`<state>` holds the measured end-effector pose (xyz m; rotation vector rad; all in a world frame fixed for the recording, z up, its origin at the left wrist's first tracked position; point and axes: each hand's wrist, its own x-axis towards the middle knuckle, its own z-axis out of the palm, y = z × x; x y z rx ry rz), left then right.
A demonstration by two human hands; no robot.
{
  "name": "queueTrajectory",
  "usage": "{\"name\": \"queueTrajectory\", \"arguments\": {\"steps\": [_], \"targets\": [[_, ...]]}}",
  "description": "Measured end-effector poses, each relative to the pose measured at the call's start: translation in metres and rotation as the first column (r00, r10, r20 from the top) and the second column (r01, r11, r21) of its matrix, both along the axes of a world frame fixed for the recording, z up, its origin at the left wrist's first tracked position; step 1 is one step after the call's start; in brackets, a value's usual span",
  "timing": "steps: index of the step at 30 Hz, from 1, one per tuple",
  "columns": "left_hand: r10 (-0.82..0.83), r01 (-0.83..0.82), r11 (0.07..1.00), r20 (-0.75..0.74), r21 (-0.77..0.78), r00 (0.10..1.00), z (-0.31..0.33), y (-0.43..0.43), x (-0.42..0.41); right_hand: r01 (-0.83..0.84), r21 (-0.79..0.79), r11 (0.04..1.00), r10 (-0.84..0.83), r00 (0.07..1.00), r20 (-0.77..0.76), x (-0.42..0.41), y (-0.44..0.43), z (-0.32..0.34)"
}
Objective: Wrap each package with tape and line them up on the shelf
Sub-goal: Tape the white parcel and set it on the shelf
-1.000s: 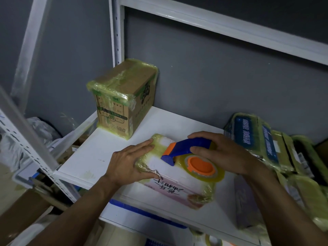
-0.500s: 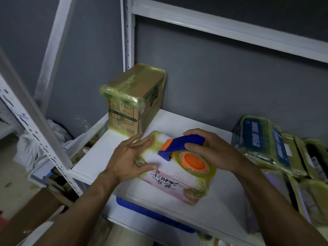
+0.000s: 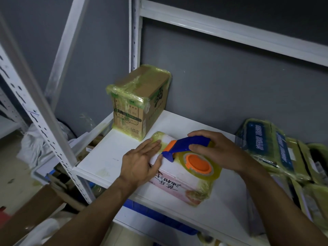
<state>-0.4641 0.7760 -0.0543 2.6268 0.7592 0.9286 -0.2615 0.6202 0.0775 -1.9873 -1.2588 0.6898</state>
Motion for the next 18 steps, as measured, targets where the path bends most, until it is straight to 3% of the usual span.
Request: {"name": "queueTrajectory", "arguments": {"steps": [10, 18], "targets": [[-0.043, 0.036, 0.996, 0.082, 0.083, 0.996, -0.007, 0.006, 0.004, 0.056, -0.024, 0.998, -0.056, 0.998, 0.017, 0.001, -0.014, 0.019], [-0.111, 0.118, 0.981, -0.053, 0.156, 0.992, -0.009, 0.02, 0.0, 0.058, -0.129, 0.99, -0.044, 0.993, 0.105, -0.005, -0.008, 0.023]]}}
